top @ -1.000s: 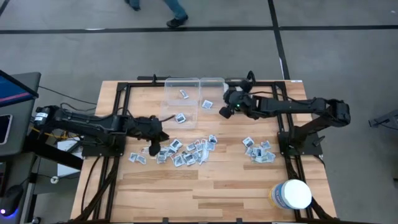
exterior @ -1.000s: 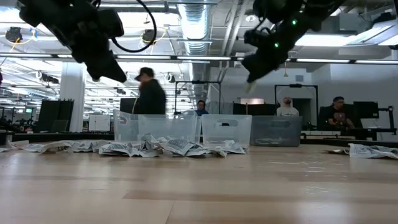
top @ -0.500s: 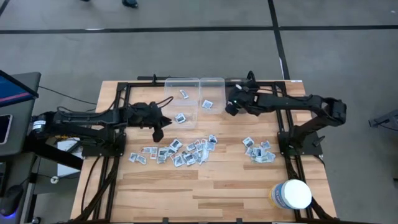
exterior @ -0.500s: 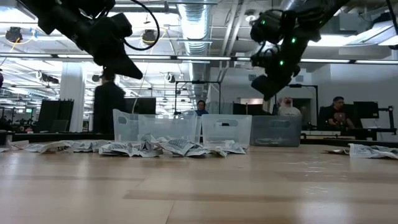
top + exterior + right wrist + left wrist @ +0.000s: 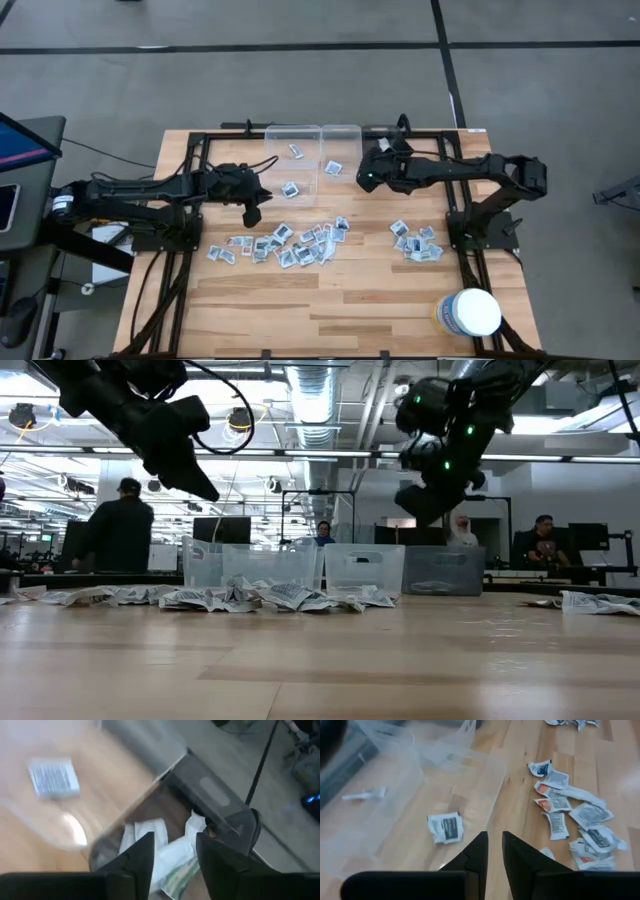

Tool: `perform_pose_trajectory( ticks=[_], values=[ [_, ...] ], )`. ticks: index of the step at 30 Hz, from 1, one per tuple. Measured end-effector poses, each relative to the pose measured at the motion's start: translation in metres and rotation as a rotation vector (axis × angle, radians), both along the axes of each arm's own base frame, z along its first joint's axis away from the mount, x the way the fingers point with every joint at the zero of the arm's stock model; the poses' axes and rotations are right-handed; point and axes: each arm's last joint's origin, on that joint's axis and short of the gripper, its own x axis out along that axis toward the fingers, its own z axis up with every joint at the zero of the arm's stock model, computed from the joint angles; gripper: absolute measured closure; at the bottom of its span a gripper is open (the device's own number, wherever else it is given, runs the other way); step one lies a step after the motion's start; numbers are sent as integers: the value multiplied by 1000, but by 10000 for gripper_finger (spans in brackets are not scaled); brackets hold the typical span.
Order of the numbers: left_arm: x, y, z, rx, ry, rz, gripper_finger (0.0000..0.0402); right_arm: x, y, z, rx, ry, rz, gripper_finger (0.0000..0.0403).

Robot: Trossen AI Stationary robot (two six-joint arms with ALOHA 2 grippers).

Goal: Pick & Place First Aid Supplies
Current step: Put the bandage pack into the black transparent bin

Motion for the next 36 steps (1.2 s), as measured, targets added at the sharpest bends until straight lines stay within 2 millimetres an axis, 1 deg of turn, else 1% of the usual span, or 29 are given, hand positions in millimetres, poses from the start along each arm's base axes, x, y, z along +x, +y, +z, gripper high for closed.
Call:
perform_pose_trajectory(
  ticks=[3, 5, 7, 10, 13, 15, 16, 19, 23, 26, 29, 32, 36],
  values=[
    [1, 0, -2, -56, -5, 44, 346, 4, 10, 10, -5, -115, 7, 252],
    [3, 1, -3, -102, -14, 96, 346, 11, 19, 17, -13, -166, 88, 250],
    [5, 2, -5, -150, -19, 164, 346, 21, 29, 21, -10, -178, 243, 251],
    [10, 2, -9, -189, -24, 268, 346, 35, 46, 25, 28, -188, 580, 257],
    [18, 2, -15, -199, -13, 292, 346, 44, 66, 18, 94, -140, 903, 265],
    [25, 2, -18, -238, -29, 307, 346, 46, 77, 12, 117, -100, 1044, 270],
    [28, 1, -20, -261, -33, 314, 346, 48, 80, 8, 121, -78, 1084, 272],
    [38, -5, -27, -296, -30, 300, 346, 52, 82, -8, 138, -2, 1117, 280],
    [44, -17, -37, -259, 54, 184, 346, 59, 82, -32, 142, 104, 1194, 289],
    [44, -24, -39, -205, 95, 106, 346, 63, 93, -50, 164, 162, 1263, 295],
    [41, -27, -38, -163, 126, 27, 346, 66, 107, -62, 177, 193, 1307, 300],
    [32, -29, -36, -155, 177, -36, 346, 71, 122, -68, 177, 204, 1349, 303],
    [22, -31, -31, -193, 179, -74, 346, 85, 139, -63, 153, 176, 1395, 304]
  ],
)
